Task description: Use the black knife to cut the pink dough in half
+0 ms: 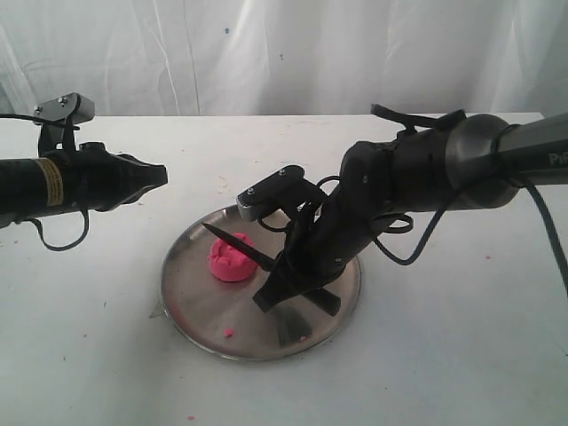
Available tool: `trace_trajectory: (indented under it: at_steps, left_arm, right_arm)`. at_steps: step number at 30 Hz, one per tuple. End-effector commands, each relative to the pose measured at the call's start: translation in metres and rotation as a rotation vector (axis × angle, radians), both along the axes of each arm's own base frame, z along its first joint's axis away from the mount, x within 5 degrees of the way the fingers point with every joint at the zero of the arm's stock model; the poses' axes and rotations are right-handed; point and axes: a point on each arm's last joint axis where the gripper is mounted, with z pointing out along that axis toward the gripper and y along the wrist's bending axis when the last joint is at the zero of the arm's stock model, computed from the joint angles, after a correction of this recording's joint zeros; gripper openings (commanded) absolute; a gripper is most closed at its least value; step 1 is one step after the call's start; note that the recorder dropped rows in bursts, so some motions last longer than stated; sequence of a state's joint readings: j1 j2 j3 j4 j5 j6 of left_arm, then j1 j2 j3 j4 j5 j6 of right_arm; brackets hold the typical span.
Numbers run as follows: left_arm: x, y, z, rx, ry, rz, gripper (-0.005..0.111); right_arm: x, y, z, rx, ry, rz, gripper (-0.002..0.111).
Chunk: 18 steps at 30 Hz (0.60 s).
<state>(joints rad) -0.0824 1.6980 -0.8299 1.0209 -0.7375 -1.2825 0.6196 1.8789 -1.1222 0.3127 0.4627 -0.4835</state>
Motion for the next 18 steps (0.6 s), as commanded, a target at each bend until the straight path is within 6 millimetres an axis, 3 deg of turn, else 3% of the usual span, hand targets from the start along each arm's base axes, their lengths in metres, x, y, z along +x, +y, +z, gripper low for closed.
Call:
trace_trajectory:
  at_steps: [1, 12, 18]
  left_arm:
    - [0.002, -0.009, -0.009, 0.005, 0.02, -0.031, 0.0]
    - [0.006, -0.023, -0.033, -0.006, 0.065, -0.036, 0.0]
    - [0.009, -0.024, -0.036, -0.029, 0.052, -0.033, 0.0]
  right_arm:
    - [0.001, 0.001, 0.001, -0.001, -0.018, 0.012, 0.0]
    - [0.003, 0.001, -0.004, -0.006, -0.016, 0.012, 0.0]
    - [0.004, 0.002, -0.004, -0.003, -0.023, 0.01, 0.0]
